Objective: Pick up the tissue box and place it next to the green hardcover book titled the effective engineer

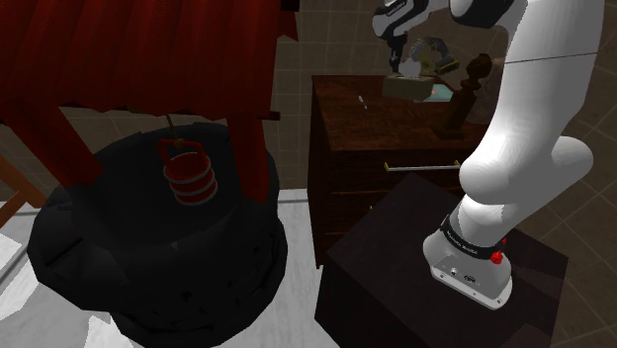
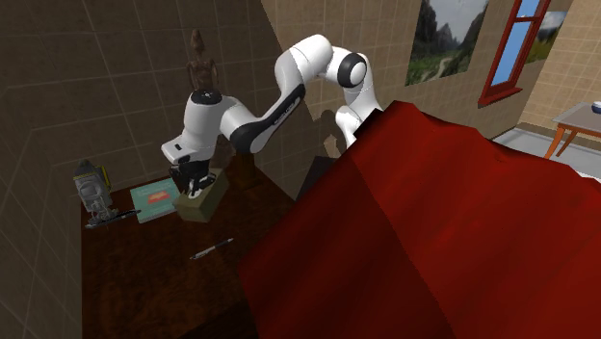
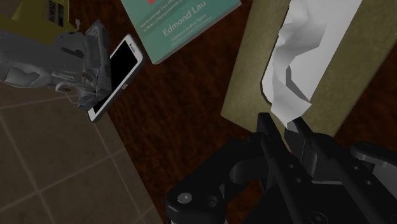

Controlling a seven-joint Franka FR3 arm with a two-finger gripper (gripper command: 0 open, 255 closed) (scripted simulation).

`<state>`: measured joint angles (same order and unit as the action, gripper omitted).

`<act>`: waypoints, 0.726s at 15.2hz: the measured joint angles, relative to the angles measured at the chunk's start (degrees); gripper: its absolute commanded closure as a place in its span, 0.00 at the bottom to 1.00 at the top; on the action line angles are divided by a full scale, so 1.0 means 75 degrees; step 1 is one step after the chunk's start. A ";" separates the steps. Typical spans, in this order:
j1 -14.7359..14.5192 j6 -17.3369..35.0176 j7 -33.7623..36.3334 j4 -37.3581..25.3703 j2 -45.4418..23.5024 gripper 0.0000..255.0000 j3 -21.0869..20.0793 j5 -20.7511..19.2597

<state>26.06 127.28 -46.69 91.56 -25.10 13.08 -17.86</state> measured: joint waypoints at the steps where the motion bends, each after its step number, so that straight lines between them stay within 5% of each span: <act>1: 0.0002 0.0075 0.0024 0.0040 -0.0038 1.00 0.0002 -0.0007; 11: 0.0014 0.0491 0.0168 0.0232 -0.0274 1.00 0.0013 -0.0051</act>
<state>26.16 130.97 -45.43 93.30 -27.15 13.18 -18.24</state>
